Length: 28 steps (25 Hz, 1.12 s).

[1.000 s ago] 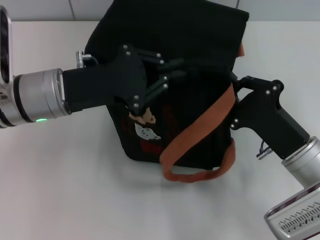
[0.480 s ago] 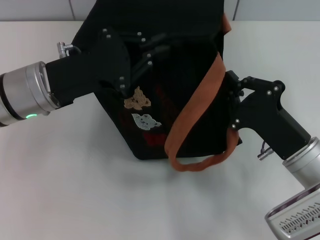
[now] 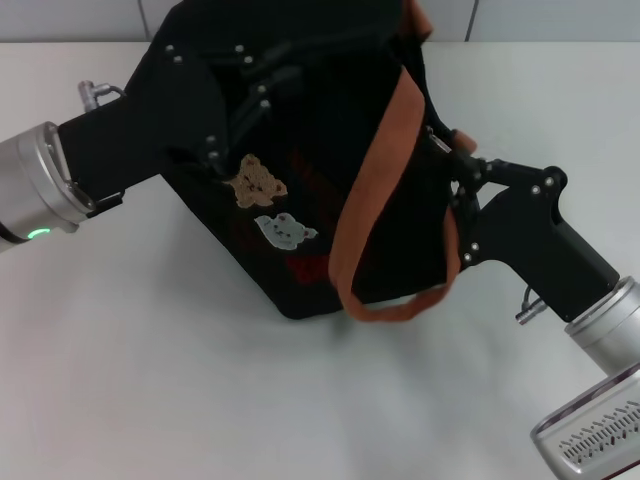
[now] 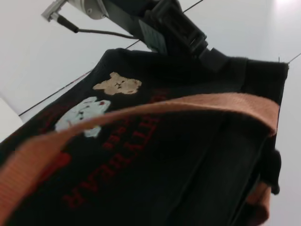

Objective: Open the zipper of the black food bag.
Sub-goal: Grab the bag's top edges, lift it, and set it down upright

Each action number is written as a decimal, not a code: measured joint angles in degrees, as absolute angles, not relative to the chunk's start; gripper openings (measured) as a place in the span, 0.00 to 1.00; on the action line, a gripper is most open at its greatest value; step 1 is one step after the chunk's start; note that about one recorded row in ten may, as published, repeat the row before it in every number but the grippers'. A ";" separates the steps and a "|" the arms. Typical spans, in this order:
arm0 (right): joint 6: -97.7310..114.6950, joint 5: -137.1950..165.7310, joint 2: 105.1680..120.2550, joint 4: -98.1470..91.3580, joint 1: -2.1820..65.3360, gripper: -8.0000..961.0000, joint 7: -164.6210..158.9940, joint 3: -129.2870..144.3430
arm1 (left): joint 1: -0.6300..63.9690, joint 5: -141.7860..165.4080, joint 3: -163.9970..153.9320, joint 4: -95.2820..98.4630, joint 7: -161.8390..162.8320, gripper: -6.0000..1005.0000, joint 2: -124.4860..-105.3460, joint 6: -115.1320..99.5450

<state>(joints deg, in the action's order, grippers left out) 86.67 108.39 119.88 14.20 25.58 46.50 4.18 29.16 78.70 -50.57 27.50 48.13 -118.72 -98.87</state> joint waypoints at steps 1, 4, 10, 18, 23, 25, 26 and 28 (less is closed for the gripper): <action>86.35 108.40 119.88 14.08 25.58 0.01 46.36 4.29 | 28.94 78.39 -50.43 27.51 48.07 0.10 -118.70 -98.86; 85.11 108.42 119.88 14.01 25.57 0.01 46.26 4.37 | 28.41 78.09 -49.79 27.51 47.74 0.10 -118.64 -98.87; 82.96 108.45 119.87 13.83 25.63 0.01 46.24 4.40 | 27.59 78.05 -48.26 27.51 47.55 0.10 -118.54 -98.87; 82.40 108.46 119.78 12.86 25.74 0.01 43.13 4.31 | 27.23 77.88 -46.64 27.51 47.48 0.10 -118.44 -98.99; 83.23 108.32 119.71 12.39 26.03 0.02 38.87 3.88 | 27.34 78.06 -46.96 27.51 47.46 0.10 -118.44 -98.94; 84.22 108.19 119.67 11.94 26.21 0.03 36.89 3.88 | 27.40 78.10 -47.00 27.51 47.46 0.10 -118.44 -98.94; 85.13 108.14 119.65 11.51 26.25 0.04 35.64 3.87 | 27.44 78.15 -47.03 27.51 47.46 0.10 -118.45 -98.93; 86.85 108.10 119.64 10.61 26.25 0.05 33.32 3.85 | 27.54 78.18 -47.05 27.51 47.46 0.10 -118.46 -98.90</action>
